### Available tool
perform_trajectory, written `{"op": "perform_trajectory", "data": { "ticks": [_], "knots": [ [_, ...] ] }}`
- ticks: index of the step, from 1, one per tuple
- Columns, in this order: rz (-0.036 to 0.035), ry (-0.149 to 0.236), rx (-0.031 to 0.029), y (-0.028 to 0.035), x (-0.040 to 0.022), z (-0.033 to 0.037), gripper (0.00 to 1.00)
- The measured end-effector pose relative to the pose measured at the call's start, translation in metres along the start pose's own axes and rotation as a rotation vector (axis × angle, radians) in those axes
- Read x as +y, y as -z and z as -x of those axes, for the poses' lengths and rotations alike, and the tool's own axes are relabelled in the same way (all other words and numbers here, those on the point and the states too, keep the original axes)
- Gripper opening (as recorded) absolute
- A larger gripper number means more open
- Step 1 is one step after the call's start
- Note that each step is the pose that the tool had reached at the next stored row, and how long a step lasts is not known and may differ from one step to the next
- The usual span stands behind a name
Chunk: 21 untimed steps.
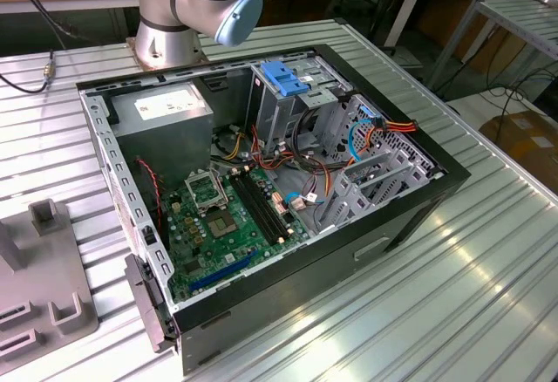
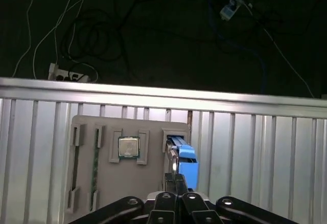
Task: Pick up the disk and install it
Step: 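Pick up the disk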
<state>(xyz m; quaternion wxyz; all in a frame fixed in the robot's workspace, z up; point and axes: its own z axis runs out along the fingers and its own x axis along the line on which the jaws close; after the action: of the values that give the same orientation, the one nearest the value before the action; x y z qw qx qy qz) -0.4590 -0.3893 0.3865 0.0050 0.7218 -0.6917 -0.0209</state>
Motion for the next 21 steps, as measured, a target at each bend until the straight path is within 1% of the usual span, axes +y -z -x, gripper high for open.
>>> {"op": "perform_trajectory", "data": {
  "ticks": [1,2,4,6,9,10,11,12,14,16,21],
  "knots": [
    [-0.0006,-0.013,-0.0005,-0.0008,-0.0005,0.0000,0.10],
    [-0.0007,-0.020,-0.0007,-0.0015,-0.0031,0.0001,0.10],
    [-0.0010,-0.021,-0.0008,-0.0024,-0.0047,0.0003,0.10],
    [-0.0007,-0.021,-0.0007,-0.0024,-0.0047,0.0003,0.11],
    [-0.0008,-0.021,-0.0007,-0.0025,-0.0048,0.0003,0.29],
    [-0.0010,-0.021,-0.0008,-0.0031,-0.0049,0.0003,0.29],
    [-0.0014,-0.021,-0.0007,-0.0038,-0.0049,0.0003,0.36],
    [-0.0025,-0.021,-0.0007,-0.0063,-0.0049,0.0002,0.42],
    [-0.0038,-0.021,-0.0007,-0.0090,-0.0050,0.0001,0.54],
    [-0.0053,-0.021,-0.0007,-0.0130,-0.0052,0.0000,0.54],
    [-0.0075,-0.024,-0.0007,-0.0185,-0.0060,0.0000,0.54]
  ]
}}
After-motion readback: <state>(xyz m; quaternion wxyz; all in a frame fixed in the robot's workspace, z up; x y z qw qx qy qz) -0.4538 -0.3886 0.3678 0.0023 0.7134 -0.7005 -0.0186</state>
